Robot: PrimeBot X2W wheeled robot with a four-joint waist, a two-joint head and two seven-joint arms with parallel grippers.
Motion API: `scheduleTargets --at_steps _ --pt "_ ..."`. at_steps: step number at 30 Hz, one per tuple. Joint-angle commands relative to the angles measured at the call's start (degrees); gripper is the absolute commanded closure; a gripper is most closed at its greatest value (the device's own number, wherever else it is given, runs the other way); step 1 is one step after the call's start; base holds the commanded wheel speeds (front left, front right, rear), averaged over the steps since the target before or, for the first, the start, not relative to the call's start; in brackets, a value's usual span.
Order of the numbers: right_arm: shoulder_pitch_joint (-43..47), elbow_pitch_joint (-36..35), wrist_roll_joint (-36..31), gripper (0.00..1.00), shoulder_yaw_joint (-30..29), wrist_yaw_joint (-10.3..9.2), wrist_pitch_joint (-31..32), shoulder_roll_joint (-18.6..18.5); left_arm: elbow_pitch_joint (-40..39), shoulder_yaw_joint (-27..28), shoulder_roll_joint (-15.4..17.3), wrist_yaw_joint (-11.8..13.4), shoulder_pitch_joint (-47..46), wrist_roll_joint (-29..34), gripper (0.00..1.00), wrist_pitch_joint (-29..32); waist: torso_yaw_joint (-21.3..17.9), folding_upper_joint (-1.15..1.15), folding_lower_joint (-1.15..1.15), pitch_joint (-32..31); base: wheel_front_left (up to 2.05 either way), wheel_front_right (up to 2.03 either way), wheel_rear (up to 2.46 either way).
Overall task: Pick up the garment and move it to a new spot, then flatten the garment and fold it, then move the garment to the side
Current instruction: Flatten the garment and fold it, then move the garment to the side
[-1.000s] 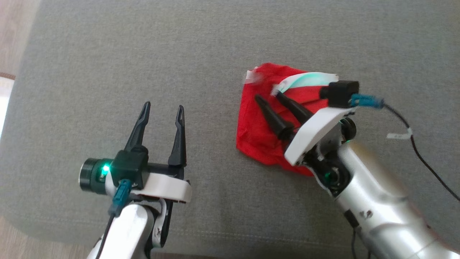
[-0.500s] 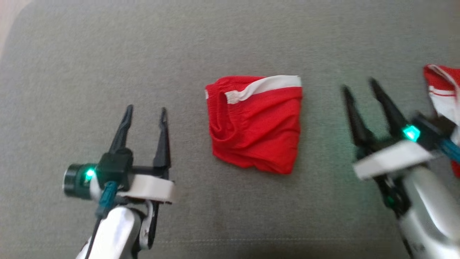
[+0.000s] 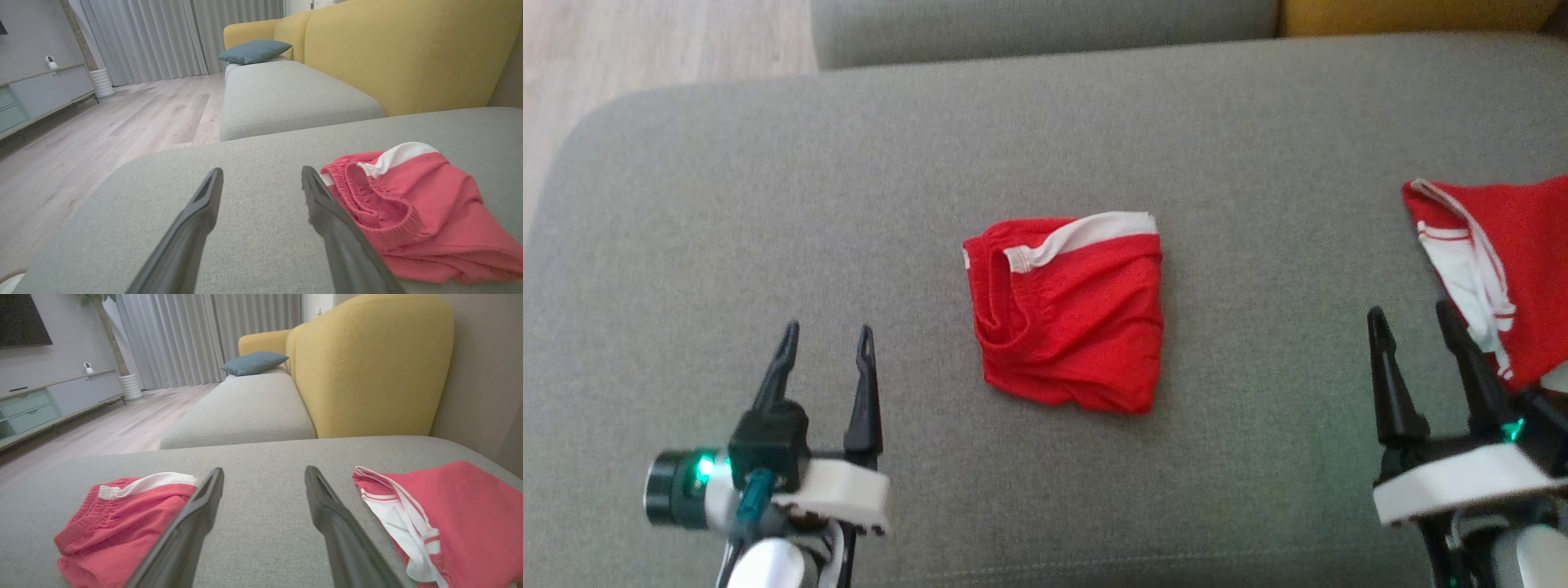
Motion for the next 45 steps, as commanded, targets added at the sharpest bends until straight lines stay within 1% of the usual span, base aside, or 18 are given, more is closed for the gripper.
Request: scheduleTargets --at_steps 1,7,17,36,41,45 --pt "-0.08 -2.75 -0.63 0.0 0.64 -0.04 0.51 -0.27 -2.01 2.2 1.44 0.57 -1.11 -0.37 0.0 0.08 -0.02 0.0 0.0 -1.81 0.0 0.0 0.0" --pt "4.27 -6.3 -2.15 0.0 0.15 -0.04 3.46 1.31 -2.35 1.89 2.13 1.01 1.88 -0.88 0.0 0.74 0.03 0.0 0.0 -4.67 0.0 0.0 0.0" --pt "6.8 -8.87 -2.82 0.0 0.17 -0.04 5.41 2.19 -2.64 1.97 2.61 1.78 3.76 -1.47 0.0 1.04 0.19 0.0 0.0 -6.66 0.0 0.0 0.0" --pt "7.09 -9.29 -2.91 0.0 -0.46 -0.04 6.15 2.37 -2.46 1.76 2.55 1.71 3.09 -2.25 0.0 0.28 1.12 0.0 0.0 -6.82 0.0 0.0 0.0" --pt "6.4 -8.43 -2.66 0.0 -0.46 -0.04 7.01 2.22 -2.55 1.38 2.56 1.31 1.77 -1.93 0.0 -0.13 2.44 0.0 0.0 -5.87 0.0 0.0 0.0" --pt "4.05 -5.08 -1.36 0.0 0.36 -0.04 8.17 1.56 -3.05 0.81 2.1 0.78 -0.57 -1.23 0.0 -0.85 4.79 0.0 0.0 -3.43 0.0 0.0 0.0"
